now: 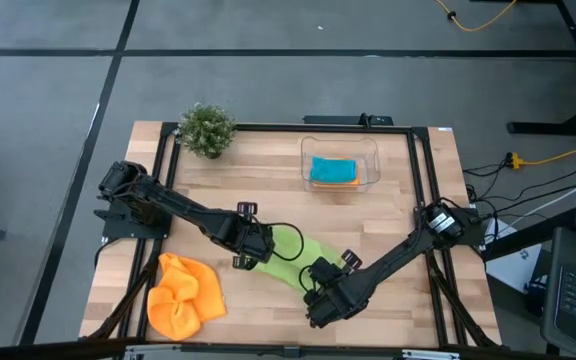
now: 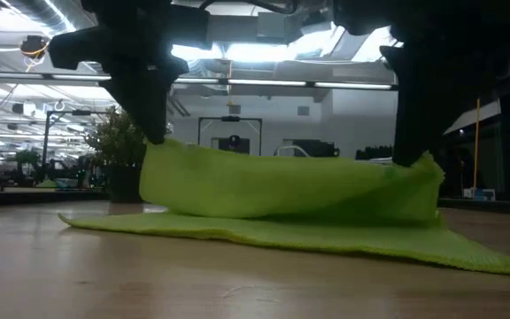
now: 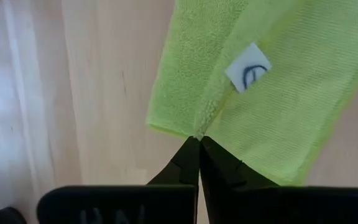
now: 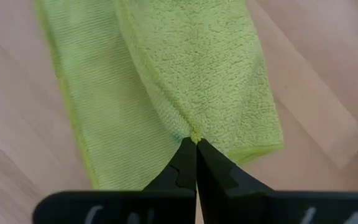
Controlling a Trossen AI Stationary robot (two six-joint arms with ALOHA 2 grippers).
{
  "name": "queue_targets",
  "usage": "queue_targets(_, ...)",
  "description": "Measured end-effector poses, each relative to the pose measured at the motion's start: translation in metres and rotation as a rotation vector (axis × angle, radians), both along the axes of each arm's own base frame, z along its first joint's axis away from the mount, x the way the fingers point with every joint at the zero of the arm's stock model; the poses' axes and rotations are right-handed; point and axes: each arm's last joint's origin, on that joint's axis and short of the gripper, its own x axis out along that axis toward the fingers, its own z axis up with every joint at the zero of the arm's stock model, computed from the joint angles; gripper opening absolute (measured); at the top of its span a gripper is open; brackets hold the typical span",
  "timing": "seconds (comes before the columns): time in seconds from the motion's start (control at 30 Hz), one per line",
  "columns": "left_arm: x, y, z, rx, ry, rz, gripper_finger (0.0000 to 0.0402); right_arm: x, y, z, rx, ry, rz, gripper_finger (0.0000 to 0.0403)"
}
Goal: Fold microfiber towels
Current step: Fold the green microfiber cloth
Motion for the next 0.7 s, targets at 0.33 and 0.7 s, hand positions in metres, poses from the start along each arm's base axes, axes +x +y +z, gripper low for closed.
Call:
queue_targets(0.33, 0.000, -0.002, -0.002, -0.042, 0.017, -0.007, 0.0000, 0.006, 0.005, -0.003, 0.039, -0.054, 0.000, 0.0000)
queue_targets(0.7, -0.004, -0.012, -0.002, -0.071, 0.033, -0.042, 0.0000, 0.005, 0.011, -0.007, 0.081, -0.051, 0.014, 0.0000)
